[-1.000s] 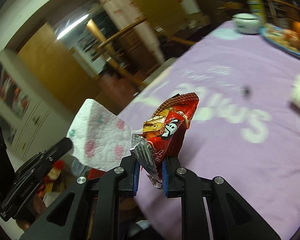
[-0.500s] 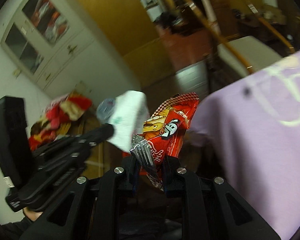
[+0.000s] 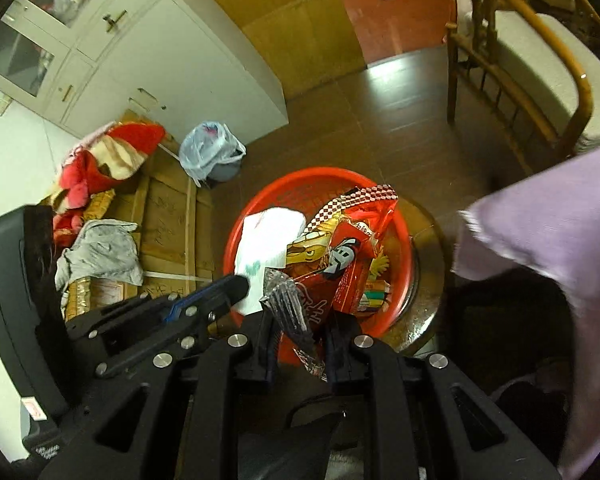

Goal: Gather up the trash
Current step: 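Carry the tissue and snack bag over the red basket with both tools, then open both tools to drop the tissue and snack bag into the basket, then swing both empty tools back over the table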

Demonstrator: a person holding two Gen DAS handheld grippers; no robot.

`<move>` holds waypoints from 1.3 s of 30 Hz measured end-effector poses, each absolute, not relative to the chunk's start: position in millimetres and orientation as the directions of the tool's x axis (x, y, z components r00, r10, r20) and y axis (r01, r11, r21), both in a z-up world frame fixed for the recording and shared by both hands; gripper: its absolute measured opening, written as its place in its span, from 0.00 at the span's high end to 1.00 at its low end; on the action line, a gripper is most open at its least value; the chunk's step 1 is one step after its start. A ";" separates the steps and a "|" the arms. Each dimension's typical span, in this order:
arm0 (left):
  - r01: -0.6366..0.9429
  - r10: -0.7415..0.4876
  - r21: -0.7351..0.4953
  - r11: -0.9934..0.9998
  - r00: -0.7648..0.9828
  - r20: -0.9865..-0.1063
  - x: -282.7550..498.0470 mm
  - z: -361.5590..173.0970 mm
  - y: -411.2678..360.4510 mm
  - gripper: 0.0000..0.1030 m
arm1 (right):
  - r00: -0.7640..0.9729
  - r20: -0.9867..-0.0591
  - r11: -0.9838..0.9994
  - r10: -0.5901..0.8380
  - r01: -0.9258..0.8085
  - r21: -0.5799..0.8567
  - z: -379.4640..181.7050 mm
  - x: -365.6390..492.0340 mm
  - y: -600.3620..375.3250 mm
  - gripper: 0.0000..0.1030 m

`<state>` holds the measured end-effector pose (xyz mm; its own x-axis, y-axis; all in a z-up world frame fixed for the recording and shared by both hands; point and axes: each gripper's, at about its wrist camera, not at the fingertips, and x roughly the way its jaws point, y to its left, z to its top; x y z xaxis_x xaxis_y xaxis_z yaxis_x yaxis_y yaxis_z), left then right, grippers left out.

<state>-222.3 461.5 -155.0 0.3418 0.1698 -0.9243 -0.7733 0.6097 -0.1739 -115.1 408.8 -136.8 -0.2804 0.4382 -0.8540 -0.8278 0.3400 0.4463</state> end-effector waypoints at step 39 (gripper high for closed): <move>-0.623 0.280 -0.138 0.770 0.525 -0.804 -164.1 -41.6 365.2 0.41 | 0.264 -0.787 0.649 0.558 -0.730 0.214 6.9 -5.5 192.9 0.20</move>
<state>-164.1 365.2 -41.6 0.5245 0.2805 -0.8039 -0.6229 0.7701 -0.1377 -5.5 192.9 6.9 0.2642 0.5576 -0.7869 -0.7304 0.6485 0.2144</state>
